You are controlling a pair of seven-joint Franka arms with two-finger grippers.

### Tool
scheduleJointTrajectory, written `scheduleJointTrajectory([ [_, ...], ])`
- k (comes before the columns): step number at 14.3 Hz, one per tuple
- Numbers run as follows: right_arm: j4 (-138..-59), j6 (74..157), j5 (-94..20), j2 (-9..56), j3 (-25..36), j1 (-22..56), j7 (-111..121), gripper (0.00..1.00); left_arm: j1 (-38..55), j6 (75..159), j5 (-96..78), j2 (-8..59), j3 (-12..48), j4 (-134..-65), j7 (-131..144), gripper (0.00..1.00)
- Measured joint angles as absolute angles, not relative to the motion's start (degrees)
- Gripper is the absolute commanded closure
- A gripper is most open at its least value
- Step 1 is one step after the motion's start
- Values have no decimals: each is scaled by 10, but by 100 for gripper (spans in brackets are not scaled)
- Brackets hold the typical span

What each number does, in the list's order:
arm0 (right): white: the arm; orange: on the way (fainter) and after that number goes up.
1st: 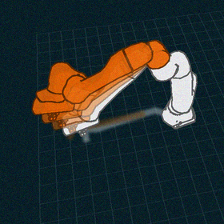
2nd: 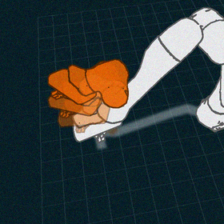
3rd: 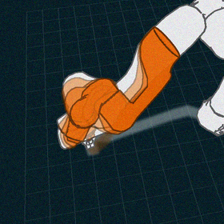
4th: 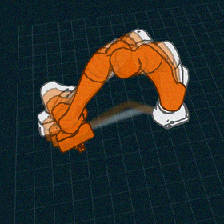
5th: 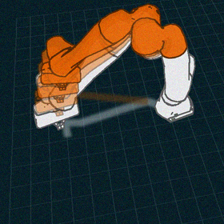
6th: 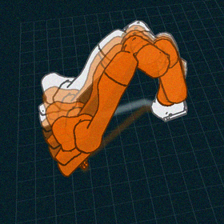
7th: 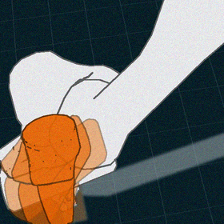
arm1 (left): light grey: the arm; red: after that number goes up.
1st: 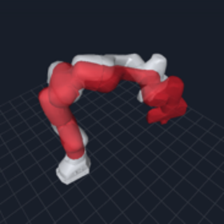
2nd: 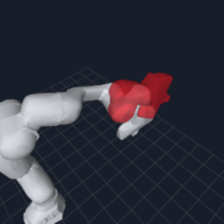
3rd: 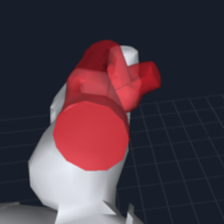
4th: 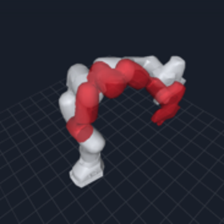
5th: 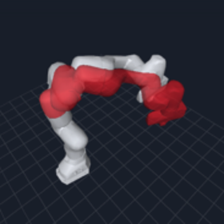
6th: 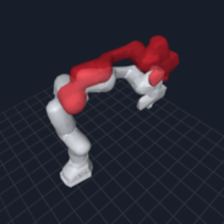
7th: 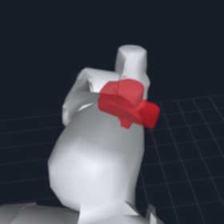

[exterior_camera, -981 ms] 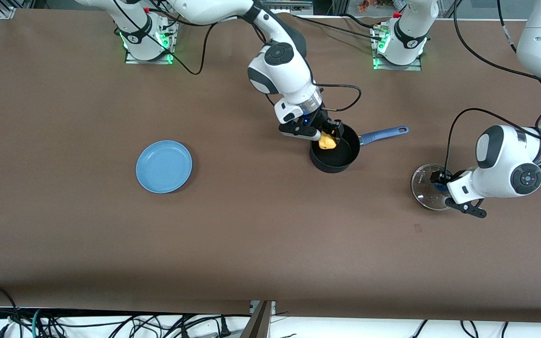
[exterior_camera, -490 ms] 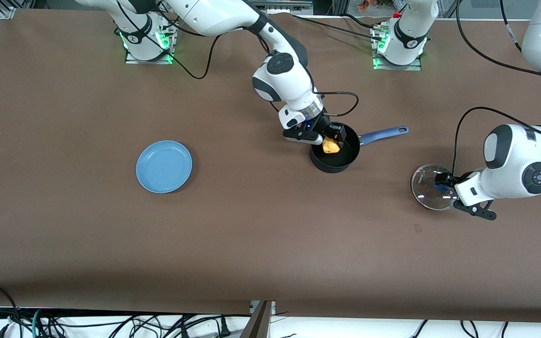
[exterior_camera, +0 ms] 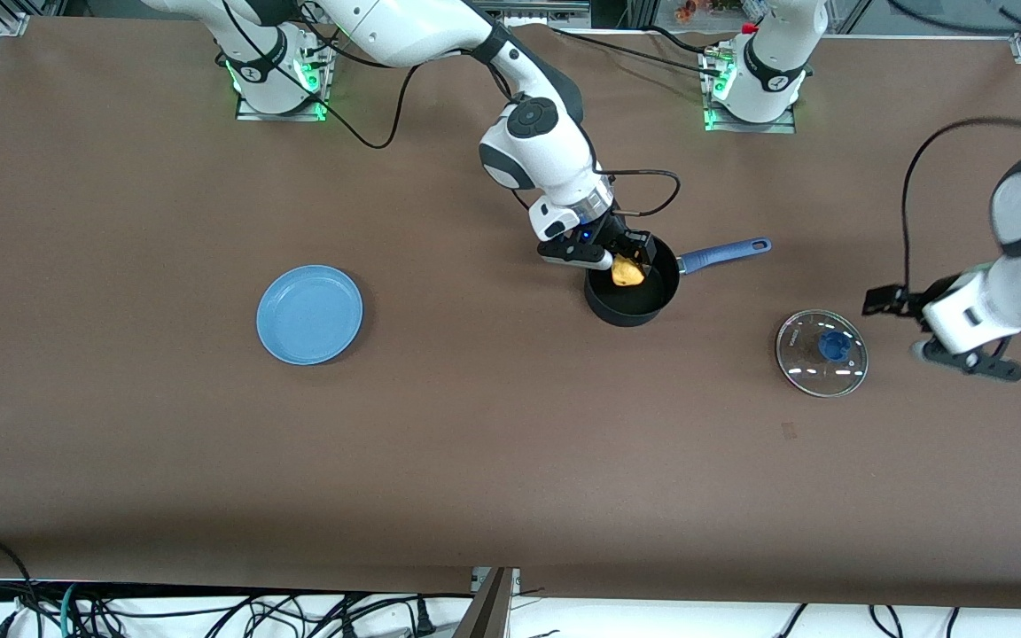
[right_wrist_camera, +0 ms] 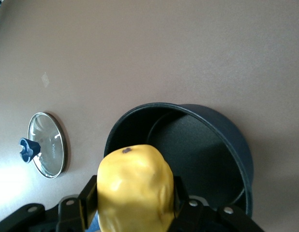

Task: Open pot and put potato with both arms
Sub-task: 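Open the right gripper to drop the potato into the pot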

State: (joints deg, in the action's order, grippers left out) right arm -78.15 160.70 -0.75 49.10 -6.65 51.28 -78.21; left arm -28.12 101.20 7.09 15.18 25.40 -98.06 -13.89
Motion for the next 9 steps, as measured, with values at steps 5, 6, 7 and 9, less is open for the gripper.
scheduleJointTrajectory([
  [5, -781, 1607, -7, 491, -66, 515, -782, 22, -281, 914, 29, 24, 256, -989, -133, 0],
  [6, -781, 1607, -7, 491, -66, 515, -783, 0, -281, 894, 19, 0, 256, -990, -128, 0],
  [7, -781, 1607, -7, 491, -66, 515, -783, 0, -281, 879, 10, -24, 256, -991, -122, 0],
  [9, -781, 1607, -7, 491, -66, 515, -782, 0, -281, 862, -9, -64, 256, -995, -98, 0],
])
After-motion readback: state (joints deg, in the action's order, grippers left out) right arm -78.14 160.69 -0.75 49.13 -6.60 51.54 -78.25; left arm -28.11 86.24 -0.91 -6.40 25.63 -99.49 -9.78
